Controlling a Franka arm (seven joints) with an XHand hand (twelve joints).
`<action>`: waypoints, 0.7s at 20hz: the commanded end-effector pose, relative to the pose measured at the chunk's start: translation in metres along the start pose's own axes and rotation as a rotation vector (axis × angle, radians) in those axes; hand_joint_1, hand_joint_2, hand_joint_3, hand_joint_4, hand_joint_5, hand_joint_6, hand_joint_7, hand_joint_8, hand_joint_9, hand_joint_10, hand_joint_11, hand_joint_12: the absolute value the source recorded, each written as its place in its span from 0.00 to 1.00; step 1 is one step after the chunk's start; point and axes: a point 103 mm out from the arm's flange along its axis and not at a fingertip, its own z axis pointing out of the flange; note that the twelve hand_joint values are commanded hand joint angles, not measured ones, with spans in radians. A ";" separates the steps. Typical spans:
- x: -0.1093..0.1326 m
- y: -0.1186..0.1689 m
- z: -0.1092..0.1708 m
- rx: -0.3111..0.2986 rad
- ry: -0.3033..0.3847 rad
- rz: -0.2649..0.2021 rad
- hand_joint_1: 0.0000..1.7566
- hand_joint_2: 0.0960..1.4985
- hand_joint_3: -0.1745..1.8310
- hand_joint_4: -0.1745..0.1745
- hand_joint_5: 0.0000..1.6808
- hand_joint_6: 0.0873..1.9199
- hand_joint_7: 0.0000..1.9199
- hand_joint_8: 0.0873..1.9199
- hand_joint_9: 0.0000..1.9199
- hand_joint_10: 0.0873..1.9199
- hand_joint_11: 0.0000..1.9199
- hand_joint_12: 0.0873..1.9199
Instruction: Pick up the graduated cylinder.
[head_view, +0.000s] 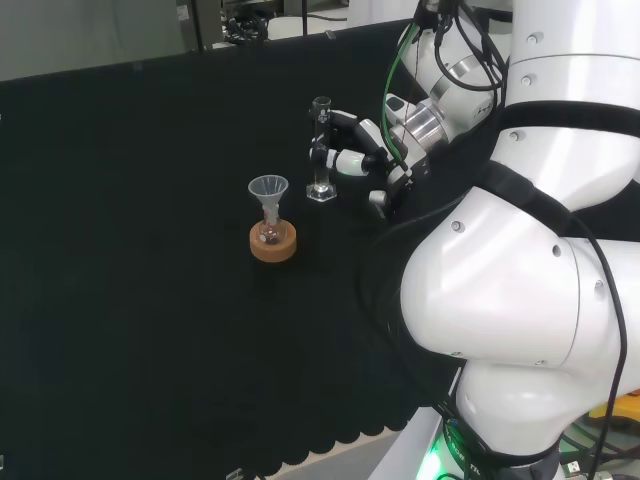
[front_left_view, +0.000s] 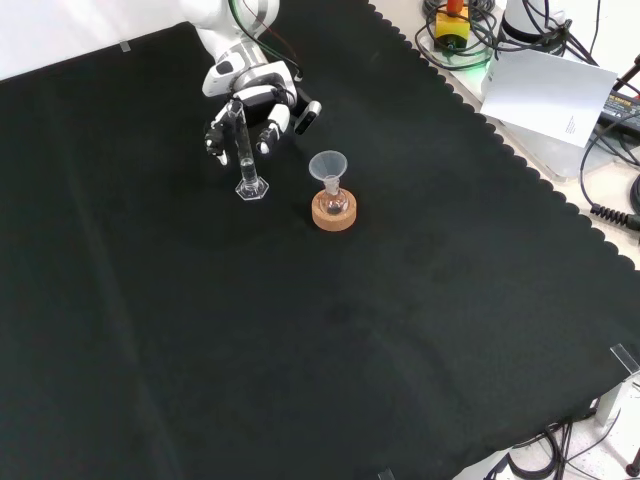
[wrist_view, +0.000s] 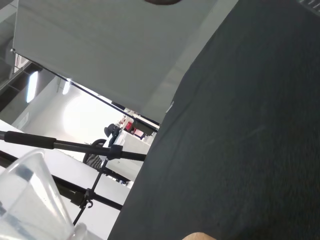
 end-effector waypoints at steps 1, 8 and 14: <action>-0.001 0.000 0.001 0.002 0.006 0.002 0.61 0.69 0.00 0.57 0.33 0.02 0.24 0.30 0.38 0.24 0.27 0.63; -0.004 0.001 0.005 -0.009 0.029 0.010 0.61 0.70 0.00 0.56 0.34 0.06 0.26 0.29 0.42 0.21 0.33 0.59; -0.004 0.001 0.005 -0.014 0.034 0.011 0.63 0.70 0.00 0.55 0.31 0.17 0.28 0.28 0.45 0.17 0.36 0.57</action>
